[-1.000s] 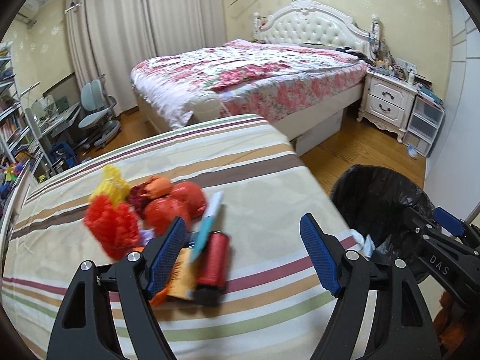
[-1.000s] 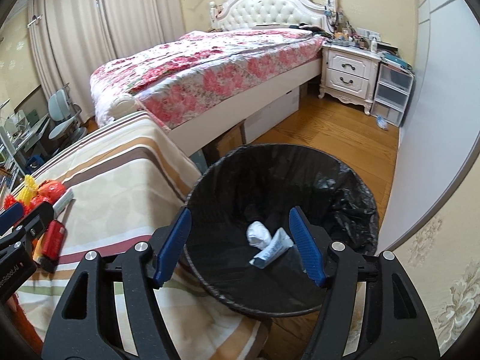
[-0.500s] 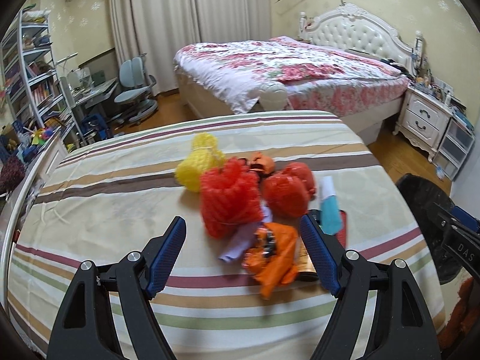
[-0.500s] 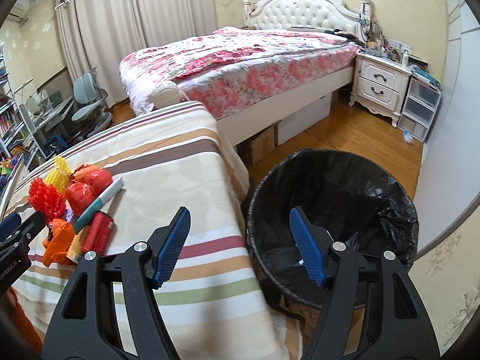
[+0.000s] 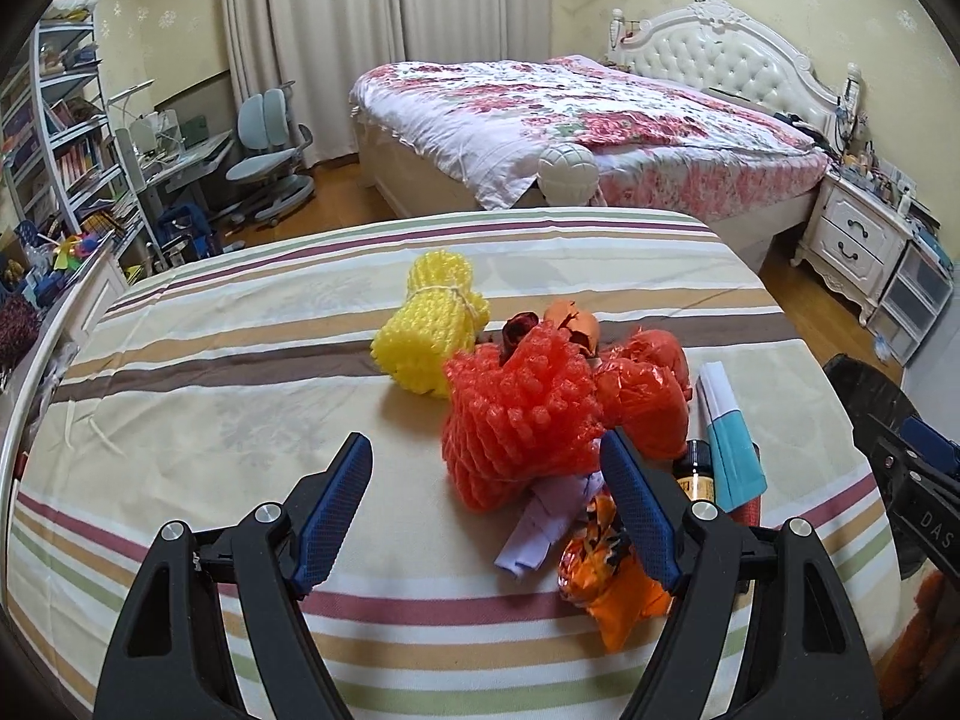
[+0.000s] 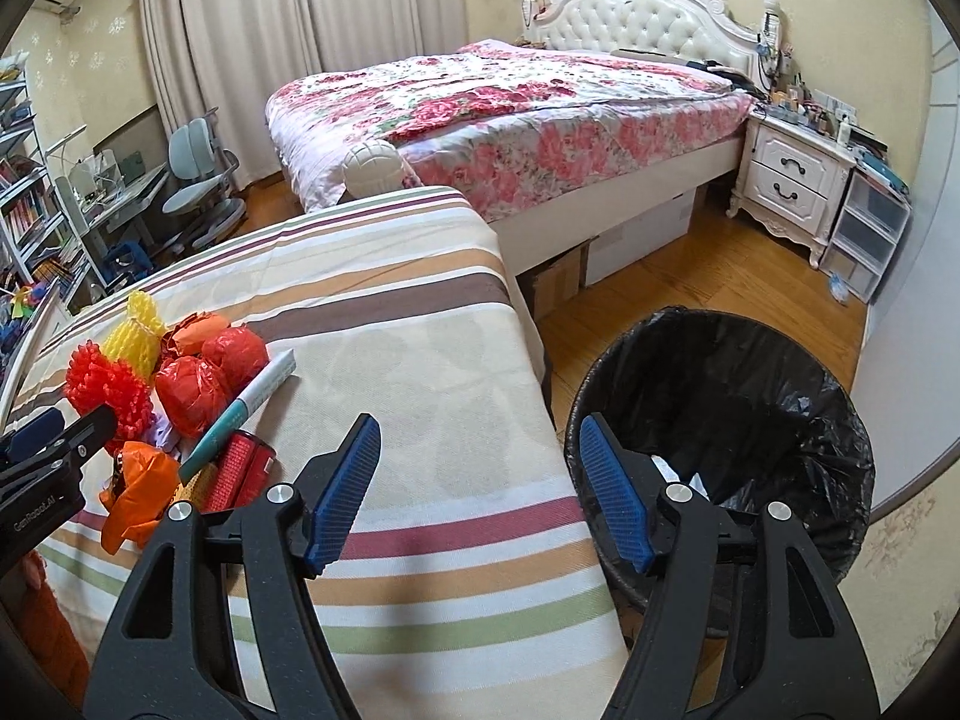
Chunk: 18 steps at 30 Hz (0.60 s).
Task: Collect trash
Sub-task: 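Move both tools back over the table toward the red foam net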
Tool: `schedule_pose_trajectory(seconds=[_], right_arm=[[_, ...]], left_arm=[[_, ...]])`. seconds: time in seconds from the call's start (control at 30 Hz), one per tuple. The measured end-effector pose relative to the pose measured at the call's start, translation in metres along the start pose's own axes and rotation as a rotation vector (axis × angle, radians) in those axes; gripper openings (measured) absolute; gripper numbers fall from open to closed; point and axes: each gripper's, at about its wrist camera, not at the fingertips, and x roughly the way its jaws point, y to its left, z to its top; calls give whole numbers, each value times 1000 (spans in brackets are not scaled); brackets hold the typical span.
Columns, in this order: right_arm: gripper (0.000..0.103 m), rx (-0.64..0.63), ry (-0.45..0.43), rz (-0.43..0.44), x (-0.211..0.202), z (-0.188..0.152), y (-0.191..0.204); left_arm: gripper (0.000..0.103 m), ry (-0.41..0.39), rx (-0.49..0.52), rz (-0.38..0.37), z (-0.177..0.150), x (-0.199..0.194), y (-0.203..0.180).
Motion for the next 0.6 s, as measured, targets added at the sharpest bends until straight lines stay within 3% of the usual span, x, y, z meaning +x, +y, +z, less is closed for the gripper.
schedule_pose_trajectory(seconds=[0.3, 0.4, 0.6], right_arm=[[68, -13, 13, 5, 10, 4, 8], [68, -17, 19, 6, 13, 4, 11], [68, -28, 29, 9, 17, 3, 18]], left_arm=[[75, 35, 3, -24, 3, 20, 6], [66, 41, 10, -37, 3, 22, 7], [57, 26, 22, -50, 1, 20, 11]])
